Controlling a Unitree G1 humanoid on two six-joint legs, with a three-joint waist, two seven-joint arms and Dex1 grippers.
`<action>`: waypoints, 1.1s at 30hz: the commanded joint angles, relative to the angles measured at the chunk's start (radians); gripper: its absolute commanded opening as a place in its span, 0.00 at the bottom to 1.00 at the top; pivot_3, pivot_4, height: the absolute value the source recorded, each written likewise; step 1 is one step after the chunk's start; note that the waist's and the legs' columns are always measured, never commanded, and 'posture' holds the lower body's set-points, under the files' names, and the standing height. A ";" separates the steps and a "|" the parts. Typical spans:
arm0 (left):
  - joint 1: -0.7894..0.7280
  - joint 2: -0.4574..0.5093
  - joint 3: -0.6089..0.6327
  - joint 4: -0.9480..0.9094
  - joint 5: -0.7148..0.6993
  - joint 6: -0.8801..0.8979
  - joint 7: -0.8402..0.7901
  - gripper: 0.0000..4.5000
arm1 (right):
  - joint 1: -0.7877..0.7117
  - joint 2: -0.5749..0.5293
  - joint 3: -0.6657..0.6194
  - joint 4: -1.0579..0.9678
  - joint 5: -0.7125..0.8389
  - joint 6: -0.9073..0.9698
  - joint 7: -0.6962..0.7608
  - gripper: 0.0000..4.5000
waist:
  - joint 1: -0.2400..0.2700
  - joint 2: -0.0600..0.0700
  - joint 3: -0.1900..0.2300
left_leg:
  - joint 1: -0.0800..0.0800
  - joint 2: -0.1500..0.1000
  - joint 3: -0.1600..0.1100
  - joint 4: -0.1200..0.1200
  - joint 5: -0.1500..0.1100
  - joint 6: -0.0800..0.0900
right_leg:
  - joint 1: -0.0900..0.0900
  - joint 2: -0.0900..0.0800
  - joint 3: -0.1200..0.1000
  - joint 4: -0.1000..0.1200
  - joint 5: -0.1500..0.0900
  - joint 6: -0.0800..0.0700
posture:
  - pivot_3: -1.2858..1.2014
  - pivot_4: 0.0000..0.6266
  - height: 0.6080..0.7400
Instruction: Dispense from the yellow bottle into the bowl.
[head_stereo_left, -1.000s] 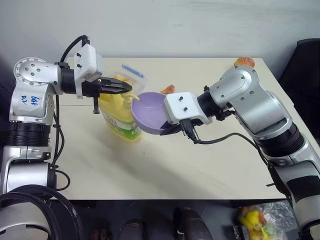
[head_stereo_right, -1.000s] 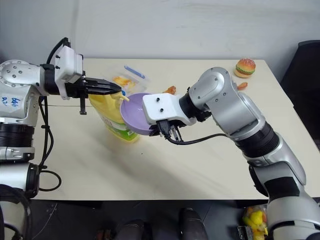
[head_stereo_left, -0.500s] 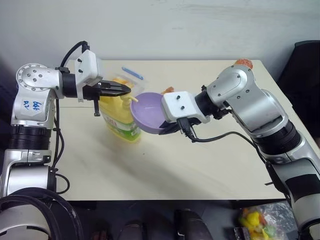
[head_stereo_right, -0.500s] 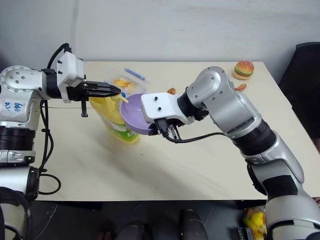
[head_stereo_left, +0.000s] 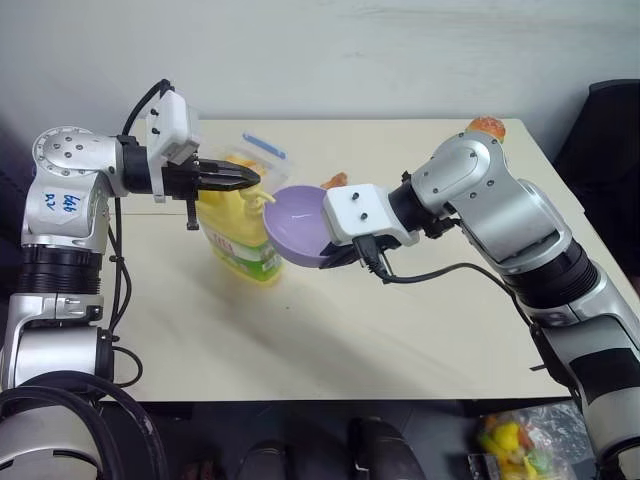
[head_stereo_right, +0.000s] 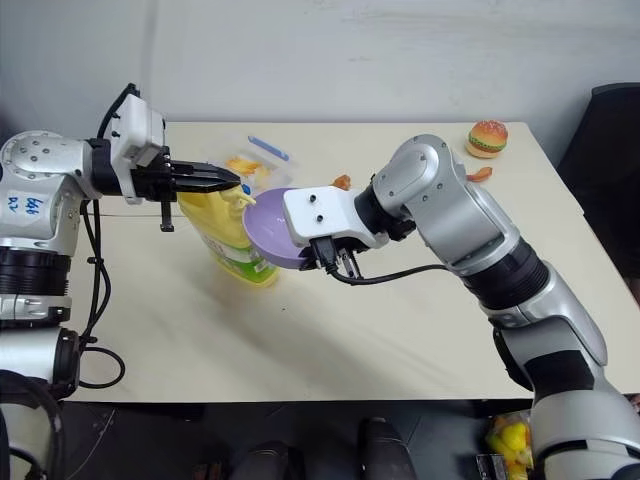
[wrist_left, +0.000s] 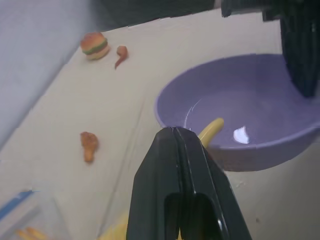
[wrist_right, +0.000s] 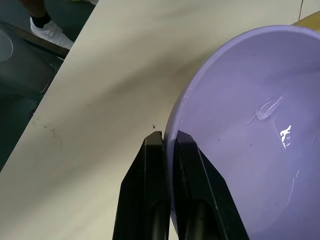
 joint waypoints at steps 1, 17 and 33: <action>-0.051 0.061 0.049 -0.086 -0.128 0.225 -0.061 0.04 | 0.022 -0.027 -0.041 -0.062 0.008 -0.002 -0.015 0.00 | 0.000 -0.002 0.001 | -0.003 0.000 -0.001 0.001 0.000 0.000 | -0.002 0.000 0.000 0.000 0.000 0.000 | 0.52 0.24 1.00; 0.236 0.419 0.296 -0.536 -0.430 0.571 -0.140 1.00 | 0.501 -0.158 -0.092 -0.102 -0.134 -0.175 -0.289 0.00 | 0.000 -0.008 0.007 | -0.020 0.000 -0.001 0.004 0.000 0.000 | -0.019 0.000 0.000 -0.001 0.001 0.001 | 0.52 0.24 1.00; 0.438 0.456 0.387 -0.610 -0.444 0.445 -0.080 1.00 | 0.600 -0.059 -0.071 0.113 -0.235 -0.324 -0.396 0.16 | 0.000 -0.009 0.008 | -0.017 0.000 0.000 0.003 0.000 0.000 | -0.017 0.001 0.001 -0.001 0.000 0.001 | 0.52 0.24 1.00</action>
